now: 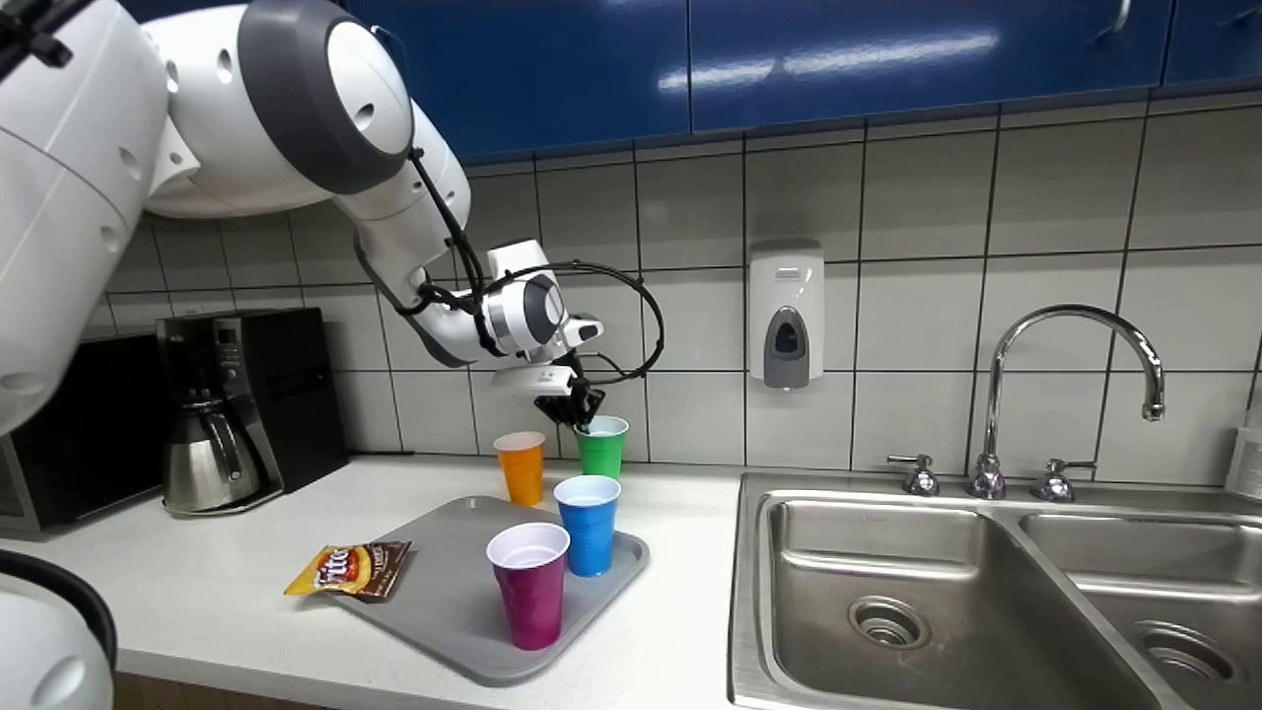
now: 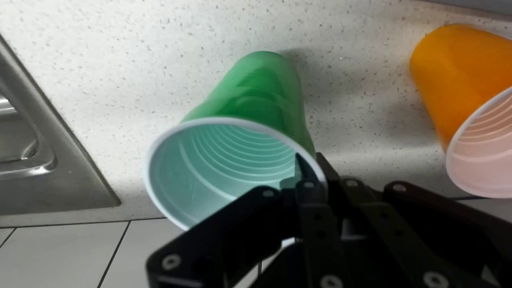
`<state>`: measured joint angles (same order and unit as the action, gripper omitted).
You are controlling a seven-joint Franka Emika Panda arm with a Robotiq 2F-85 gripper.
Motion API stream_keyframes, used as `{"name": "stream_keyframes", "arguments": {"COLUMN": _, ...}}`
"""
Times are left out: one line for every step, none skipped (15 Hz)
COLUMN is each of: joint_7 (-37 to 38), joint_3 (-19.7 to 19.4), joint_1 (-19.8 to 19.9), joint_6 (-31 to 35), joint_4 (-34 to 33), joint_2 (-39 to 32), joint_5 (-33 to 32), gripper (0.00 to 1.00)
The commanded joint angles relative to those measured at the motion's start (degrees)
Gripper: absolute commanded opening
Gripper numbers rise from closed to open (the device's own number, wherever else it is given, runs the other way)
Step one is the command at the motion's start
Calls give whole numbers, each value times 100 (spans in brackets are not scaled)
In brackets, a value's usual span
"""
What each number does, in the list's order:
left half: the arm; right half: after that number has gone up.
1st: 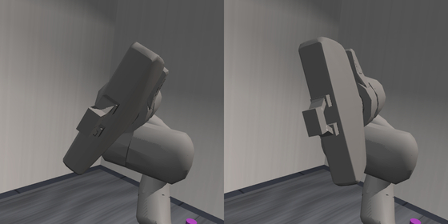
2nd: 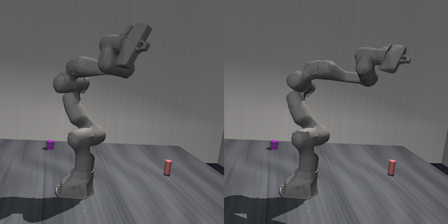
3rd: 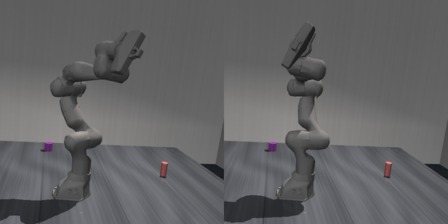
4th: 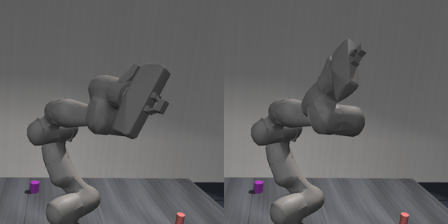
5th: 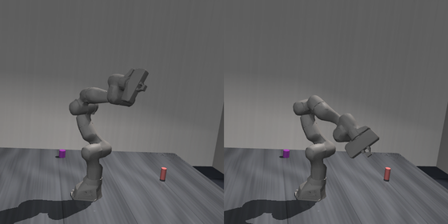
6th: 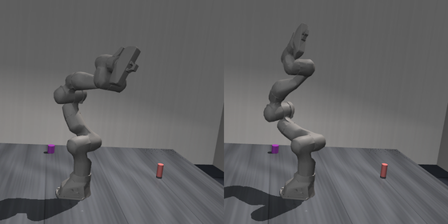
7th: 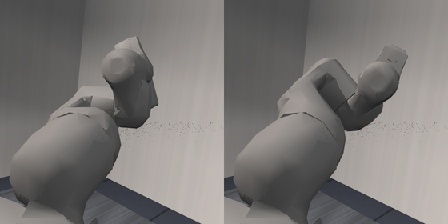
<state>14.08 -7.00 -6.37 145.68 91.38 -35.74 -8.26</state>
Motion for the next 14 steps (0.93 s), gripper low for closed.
{"name": "stream_keyframes", "arguments": {"joint_7": -277, "joint_3": 47, "joint_1": 34, "joint_6": 47, "joint_4": 364, "joint_2": 349, "joint_5": -103, "gripper": 1}}
{"name": "stream_keyframes", "arguments": {"joint_7": -339, "joint_3": 64, "joint_1": 33, "joint_6": 71, "joint_4": 450, "joint_2": 403, "joint_5": -109, "gripper": 1}}
{"name": "stream_keyframes", "arguments": {"joint_7": -404, "joint_3": 89, "joint_1": 40, "joint_6": 78, "joint_4": 529, "joint_2": 458, "joint_5": -100, "gripper": 1}}
{"name": "stream_keyframes", "arguments": {"joint_7": -451, "joint_3": 103, "joint_1": 30, "joint_6": 99, "joint_4": 638, "joint_2": 522, "joint_5": -112, "gripper": 1}}
{"name": "stream_keyframes", "arguments": {"joint_7": -508, "joint_3": 122, "joint_1": 22, "joint_6": 113, "joint_4": 747, "joint_2": 585, "joint_5": -127, "gripper": 1}}
{"name": "stream_keyframes", "arguments": {"joint_7": -575, "joint_3": 145, "joint_1": 16, "joint_6": 158, "joint_4": 873, "joint_2": 661, "joint_5": -145, "gripper": 1}}
{"name": "stream_keyframes", "arguments": {"joint_7": -632, "joint_3": 169, "joint_1": 18, "joint_6": 186, "joint_4": 961, "joint_2": 715, "joint_5": -145, "gripper": 1}}
{"name": "stream_keyframes", "arguments": {"joint_7": -673, "joint_3": 200, "joint_1": 20, "joint_6": 208, "joint_4": 1044, "joint_2": 771, "joint_5": -139, "gripper": 1}}
{"name": "stream_keyframes", "arguments": {"joint_7": -704, "joint_3": 220, "joint_1": 22, "joint_6": 226, "joint_4": 1114, "joint_2": 819, "joint_5": -144, "gripper": 1}}
{"name": "stream_keyframes", "arguments": {"joint_7": -737, "joint_3": 245, "joint_1": 24, "joint_6": 246, "joint_4": 1176, "joint_2": 857, "joint_5": -140, "gripper": 1}}
{"name": "stream_keyframes", "arguments": {"joint_7": -772, "joint_3": 275, "joint_1": 27, "joint_6": 251, "joint_4": 1236, "joint_2": 903, "joint_5": -130, "gripper": 1}}
{"name": "stream_keyframes", "arguments": {"joint_7": -785, "joint_3": 288, "joint_1": 12, "joint_6": 261, "joint_4": 1303, "joint_2": 948, "joint_5": -147, "gripper": 1}}
{"name": "stream_keyframes", "arguments": {"joint_7": -815, "joint_3": 310, "joint_1": 12, "joint_6": 277, "joint_4": 1366, "joint_2": 987, "joint_5": -144, "gripper": 1}}
{"name": "stream_keyframes", "arguments": {"joint_7": -862, "joint_3": 343, "joint_1": 15, "joint_6": 284, "joint_4": 1446, "joint_2": 1040, "joint_5": -138, "gripper": 1}}
